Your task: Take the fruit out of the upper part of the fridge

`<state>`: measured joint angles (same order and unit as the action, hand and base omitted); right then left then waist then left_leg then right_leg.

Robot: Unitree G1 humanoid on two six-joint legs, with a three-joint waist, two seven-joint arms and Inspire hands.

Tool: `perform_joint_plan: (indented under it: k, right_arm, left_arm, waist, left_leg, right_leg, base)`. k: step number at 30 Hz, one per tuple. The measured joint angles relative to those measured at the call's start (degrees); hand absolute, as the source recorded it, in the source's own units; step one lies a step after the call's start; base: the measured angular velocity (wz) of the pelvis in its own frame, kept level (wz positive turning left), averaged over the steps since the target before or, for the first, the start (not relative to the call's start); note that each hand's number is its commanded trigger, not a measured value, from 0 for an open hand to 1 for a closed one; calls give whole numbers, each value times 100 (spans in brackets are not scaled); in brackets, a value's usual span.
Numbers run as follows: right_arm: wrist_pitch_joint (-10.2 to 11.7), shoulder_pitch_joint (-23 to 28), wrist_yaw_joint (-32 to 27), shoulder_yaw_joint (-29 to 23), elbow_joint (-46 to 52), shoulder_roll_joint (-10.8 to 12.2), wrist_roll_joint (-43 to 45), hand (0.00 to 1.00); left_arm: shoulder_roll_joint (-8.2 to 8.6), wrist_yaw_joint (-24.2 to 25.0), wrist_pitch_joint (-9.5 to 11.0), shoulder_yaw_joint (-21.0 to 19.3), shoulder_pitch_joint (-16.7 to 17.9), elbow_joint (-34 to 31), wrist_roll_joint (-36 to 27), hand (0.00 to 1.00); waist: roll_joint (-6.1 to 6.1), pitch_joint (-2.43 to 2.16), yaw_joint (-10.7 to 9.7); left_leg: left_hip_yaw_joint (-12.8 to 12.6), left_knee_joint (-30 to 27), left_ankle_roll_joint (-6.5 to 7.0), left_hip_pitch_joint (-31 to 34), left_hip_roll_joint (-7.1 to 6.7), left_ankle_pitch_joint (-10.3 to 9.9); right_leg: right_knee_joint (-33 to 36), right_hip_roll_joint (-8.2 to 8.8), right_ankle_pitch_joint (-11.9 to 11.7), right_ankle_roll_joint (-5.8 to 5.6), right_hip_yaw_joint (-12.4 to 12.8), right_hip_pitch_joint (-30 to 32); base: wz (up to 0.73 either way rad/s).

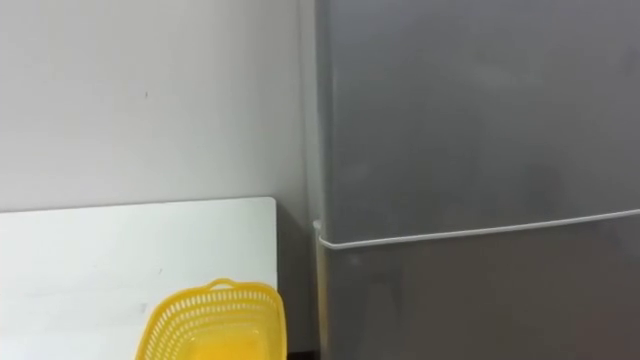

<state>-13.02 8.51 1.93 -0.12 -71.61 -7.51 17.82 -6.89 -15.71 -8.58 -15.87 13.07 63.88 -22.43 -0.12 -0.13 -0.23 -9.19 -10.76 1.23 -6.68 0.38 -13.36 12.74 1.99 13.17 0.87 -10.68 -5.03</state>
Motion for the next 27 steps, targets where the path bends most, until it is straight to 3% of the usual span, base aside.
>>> perform_joint_plan:
  k: [5, 9, 12, 14, 17, 21, 24, 27]
  right_arm:
    - [206, 70, -81, 2, 1, -1, -2, 0]
    - [388, 24, -189, 0, 27, -5, 1, 0]
    - [520, 41, -226, -3, 63, -13, -5, 0]
    - [605, 44, -242, -14, 136, -27, 11, 0]
    - [718, 69, -258, -140, 315, -56, -10, 0]
    - [845, 167, -256, -126, 476, -96, -109, 0]
    - [894, 181, -272, -158, 492, -96, -126, 0]
    - [952, 188, -356, -165, 489, -117, -191, 0]
  left_arm:
    - [67, -599, 353, -248, 111, -565, -1229, 0]
    - [84, -1073, 599, -414, 83, -949, -1591, 0]
    - [100, -1659, 850, -561, 121, -1875, -2032, 0]
    - [86, -2096, 1157, -671, 104, -2538, -2175, 0]
    - [72, -2671, 1519, -814, 28, -3084, -2173, 0]
    - [-12, -3334, 1769, -878, -6, -3451, -1826, 0]
    - [-37, -3803, 1881, -934, 25, -4129, -1604, 0]
    - [-96, -4096, 2117, -1040, 26, -4810, -1525, 0]
  waist:
    - [-2, -2, 216]
    - [-1, 1, 304]
    - [-10, 2, 353]
    - [45, -30, 375]
    - [71, -57, 394]
    - [70, -79, 400]
    - [64, -73, 417]
    - [80, -71, 500]
  left_leg:
    - [-3, 2, 1, -49, 5, 1]
    - [2, 13, 1, -66, 7, 1]
    - [59, 13, 0, -55, 1, 0]
    - [72, 4, 0, -34, -1, 0]
    - [72, -3, 2, -4, -7, 3]
    - [94, 6, 2, -10, -20, 3]
    - [138, 2, 2, 5, -23, 2]
    - [142, 18, 2, 7, -21, 1]
  right_leg:
    - [11, -8, -4, 5, 38, -22]
    - [2, -12, -10, 9, 23, -51]
    - [-26, -9, -9, 8, -48, -92]
    - [-13, -9, -9, 9, -50, -68]
    - [13, -7, -10, 10, -28, 10]
    - [-5, -10, -10, 9, -17, 5]
    - [-8, -11, -8, 8, -27, 16]
    - [-11, -10, -9, 8, -20, 15]
  base:
    - [0]
    - [0]
    - [10]
    - [0]
    - [-4]
    - [-2]
    - [3]
    - [0]
